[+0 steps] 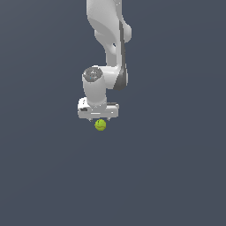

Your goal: Pick up the object and move it to a goal position.

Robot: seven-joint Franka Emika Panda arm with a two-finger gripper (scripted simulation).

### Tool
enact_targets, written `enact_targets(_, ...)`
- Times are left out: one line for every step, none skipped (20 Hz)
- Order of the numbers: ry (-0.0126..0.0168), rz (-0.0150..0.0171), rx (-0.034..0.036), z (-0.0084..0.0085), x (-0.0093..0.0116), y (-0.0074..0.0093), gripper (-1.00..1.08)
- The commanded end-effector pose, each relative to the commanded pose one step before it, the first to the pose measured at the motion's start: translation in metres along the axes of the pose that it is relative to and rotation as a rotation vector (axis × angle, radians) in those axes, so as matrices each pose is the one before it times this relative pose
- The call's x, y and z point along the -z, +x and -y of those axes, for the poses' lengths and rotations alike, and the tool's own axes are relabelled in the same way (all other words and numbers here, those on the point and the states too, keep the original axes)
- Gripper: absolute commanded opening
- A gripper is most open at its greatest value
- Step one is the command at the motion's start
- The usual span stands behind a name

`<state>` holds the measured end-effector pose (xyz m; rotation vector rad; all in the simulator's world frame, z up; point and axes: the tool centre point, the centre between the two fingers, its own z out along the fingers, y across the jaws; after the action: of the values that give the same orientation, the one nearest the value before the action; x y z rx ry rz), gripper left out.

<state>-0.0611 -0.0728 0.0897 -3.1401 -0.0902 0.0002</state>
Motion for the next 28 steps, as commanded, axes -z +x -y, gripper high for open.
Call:
enact_targets(0.00010,0.00076,0.00010,-0.00005,-0.00591,-0.00054,1.00)
enact_targets(0.00000,0.00000,0.00000,-0.00009,-0.00374,-0.00021,1.00)
enact_targets(0.00000,0.00000,0.00000,-0.00010,-0.00439,-0.00026,1.00)
enact_targets(-0.00012,-0.00036,0.00058,0.00021,-0.00481,-0.00026,1.00)
enact_targets(0.00000,0.00000,0.00000,-0.00014,-0.00557,-0.00031,1.00)
enact_targets(0.00000,0.00000,0.00000,-0.00013,-0.00528,-0.00026,1.00)
enact_targets(0.00000,0.00000,0.00000,-0.00013,-0.00463,-0.00018,1.00)
enact_targets(-0.00012,-0.00036,0.00058,0.00020,-0.00377,-0.00004,1.00)
enact_targets(0.00000,0.00000,0.00000,-0.00012,-0.00331,0.00002,1.00)
enact_targets(0.00000,0.00000,0.00000,-0.00011,-0.00263,0.00010,1.00)
enact_targets(0.00000,0.00000,0.00000,-0.00010,-0.00197,0.00016,1.00)
enact_targets(0.00000,0.00000,0.00000,-0.00008,-0.00136,0.00017,1.00)
enact_targets(0.00000,0.00000,0.00000,-0.00005,-0.00079,0.00013,1.00)
enact_targets(0.00000,0.00000,0.00000,-0.00002,-0.00026,0.00005,1.00)
enact_targets(0.00000,0.00000,0.00000,0.00000,0.00000,0.00000,-1.00)
enact_targets(0.00000,0.00000,0.00000,0.00000,0.00000,0.00000,-1.00)
enact_targets(0.00000,0.00000,0.00000,0.00000,0.00000,0.00000,-1.00)
enact_targets(0.00000,0.00000,0.00000,0.00000,0.00000,0.00000,-1.00)
enact_targets(0.00000,0.00000,0.00000,0.00000,0.00000,0.00000,-1.00)
enact_targets(0.00000,0.00000,0.00000,0.00000,0.00000,0.00000,-1.00)
enact_targets(0.00000,0.00000,0.00000,0.00000,0.00000,0.00000,-1.00)
enact_targets(0.00000,0.00000,0.00000,0.00000,0.00000,0.00000,-1.00)
enact_targets(0.00000,0.00000,0.00000,0.00000,0.00000,0.00000,-1.00)
enact_targets(0.00000,0.00000,0.00000,0.00000,0.00000,0.00000,-1.00)
enact_targets(-0.00024,-0.00056,-0.00032,-0.00023,0.00089,0.00000,-1.00)
enact_targets(0.00000,0.00000,0.00000,0.00011,0.00029,0.00009,-1.00)
enact_targets(0.00000,0.00000,0.00000,0.00034,0.00089,0.00026,-1.00)
enact_targets(0.00000,0.00000,0.00000,0.00056,0.00148,0.00043,-1.00)
